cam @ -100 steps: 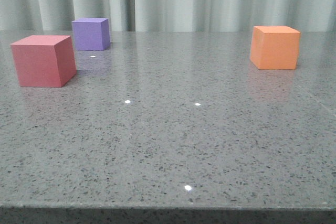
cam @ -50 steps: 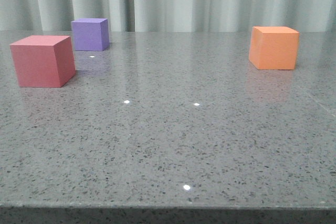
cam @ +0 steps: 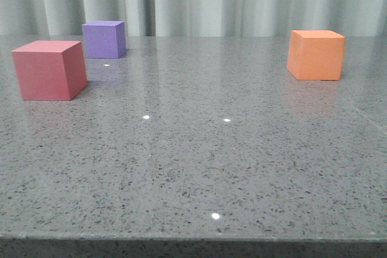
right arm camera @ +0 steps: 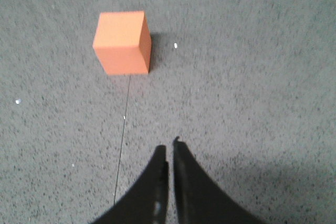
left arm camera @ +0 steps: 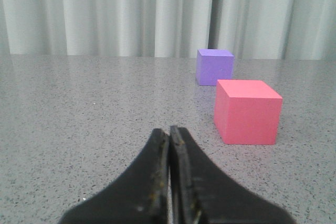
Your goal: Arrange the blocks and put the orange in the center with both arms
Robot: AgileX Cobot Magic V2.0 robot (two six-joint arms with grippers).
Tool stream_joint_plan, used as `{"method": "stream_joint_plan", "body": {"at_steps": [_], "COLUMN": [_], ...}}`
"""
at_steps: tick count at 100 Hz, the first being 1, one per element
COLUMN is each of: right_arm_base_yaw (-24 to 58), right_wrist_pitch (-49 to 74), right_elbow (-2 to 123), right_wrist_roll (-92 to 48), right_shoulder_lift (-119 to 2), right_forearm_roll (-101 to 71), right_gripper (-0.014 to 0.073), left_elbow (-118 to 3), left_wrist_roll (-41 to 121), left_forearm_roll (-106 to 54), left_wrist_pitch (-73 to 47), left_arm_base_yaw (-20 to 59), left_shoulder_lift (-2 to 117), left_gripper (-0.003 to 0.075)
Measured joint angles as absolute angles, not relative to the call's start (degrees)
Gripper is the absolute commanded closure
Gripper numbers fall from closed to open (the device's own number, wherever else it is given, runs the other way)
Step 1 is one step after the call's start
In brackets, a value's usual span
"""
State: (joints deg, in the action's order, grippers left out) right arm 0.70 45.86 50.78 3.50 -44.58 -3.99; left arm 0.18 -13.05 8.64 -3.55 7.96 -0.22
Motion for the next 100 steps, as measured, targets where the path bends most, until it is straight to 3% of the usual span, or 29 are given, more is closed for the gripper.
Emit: {"method": "stream_joint_plan", "body": {"at_steps": [13,21,60,100], "right_arm_base_yaw": [0.7,0.7,0.7,8.2], "right_wrist_pitch": [49.0,50.7,48.6,43.8], "right_elbow": [50.8,50.8,51.9,65.0], "right_wrist_roll": [3.5,3.5,3.5,3.5], "right_shoulder_lift": [-45.4,-45.4,-47.6,-69.6], "right_forearm_roll": [-4.1,-4.1,-7.0,-8.5], "right_gripper": [0.0046,-0.0075,-0.0048,-0.0048], "left_elbow": [0.2,0.2,0.2,0.2], "left_wrist_roll": [-13.1,-13.1,-13.1,-13.1], "left_forearm_roll": [8.6,8.6,8.6,8.6], "left_wrist_pitch": [-3.6,-3.6,-3.6,-3.6], "left_arm_base_yaw": [8.0,8.0,8.0,8.0], "left_shoulder_lift": [-0.2,-0.2,-0.2,-0.2], "left_gripper": [0.0741,0.0741,0.0741,0.0741]}}
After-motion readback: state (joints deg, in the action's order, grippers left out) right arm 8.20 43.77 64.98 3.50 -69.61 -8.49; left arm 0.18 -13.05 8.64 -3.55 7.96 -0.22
